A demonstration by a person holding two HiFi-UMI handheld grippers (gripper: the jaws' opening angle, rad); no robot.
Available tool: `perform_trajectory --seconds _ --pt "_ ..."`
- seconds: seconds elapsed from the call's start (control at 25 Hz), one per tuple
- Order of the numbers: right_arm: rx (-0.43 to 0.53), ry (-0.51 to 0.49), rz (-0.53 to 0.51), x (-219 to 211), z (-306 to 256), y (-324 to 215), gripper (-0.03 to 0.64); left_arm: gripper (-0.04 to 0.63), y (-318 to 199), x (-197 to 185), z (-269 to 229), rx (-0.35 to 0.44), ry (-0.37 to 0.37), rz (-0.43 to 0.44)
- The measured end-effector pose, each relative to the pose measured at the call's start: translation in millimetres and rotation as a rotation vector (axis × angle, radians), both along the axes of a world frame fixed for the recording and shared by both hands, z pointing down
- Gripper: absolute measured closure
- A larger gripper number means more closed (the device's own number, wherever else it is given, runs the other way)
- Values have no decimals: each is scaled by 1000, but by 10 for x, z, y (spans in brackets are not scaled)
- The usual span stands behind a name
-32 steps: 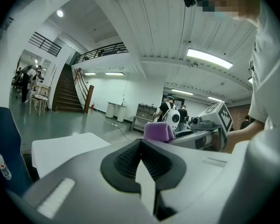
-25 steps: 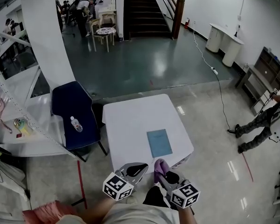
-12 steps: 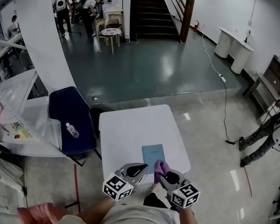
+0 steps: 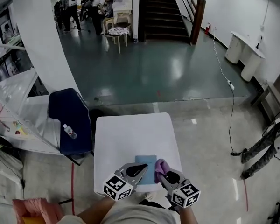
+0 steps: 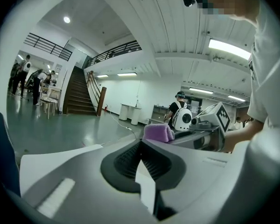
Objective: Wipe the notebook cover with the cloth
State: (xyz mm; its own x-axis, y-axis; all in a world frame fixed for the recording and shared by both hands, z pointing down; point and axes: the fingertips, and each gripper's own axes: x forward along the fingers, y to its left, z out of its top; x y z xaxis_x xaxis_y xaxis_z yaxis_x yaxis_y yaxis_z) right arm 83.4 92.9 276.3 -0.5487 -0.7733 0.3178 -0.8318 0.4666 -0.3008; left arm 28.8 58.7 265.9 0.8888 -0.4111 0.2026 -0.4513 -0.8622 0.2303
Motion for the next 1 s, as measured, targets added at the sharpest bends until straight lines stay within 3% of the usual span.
perform_trajectory --seconds 0.52,1.0 --pt "5 -12 -80 574 125 -359 512 595 -288 553 99 1 -18 -68" --pt "-30 -9 -122 525 262 -447 512 595 -403 487 203 -30 -38 -105"
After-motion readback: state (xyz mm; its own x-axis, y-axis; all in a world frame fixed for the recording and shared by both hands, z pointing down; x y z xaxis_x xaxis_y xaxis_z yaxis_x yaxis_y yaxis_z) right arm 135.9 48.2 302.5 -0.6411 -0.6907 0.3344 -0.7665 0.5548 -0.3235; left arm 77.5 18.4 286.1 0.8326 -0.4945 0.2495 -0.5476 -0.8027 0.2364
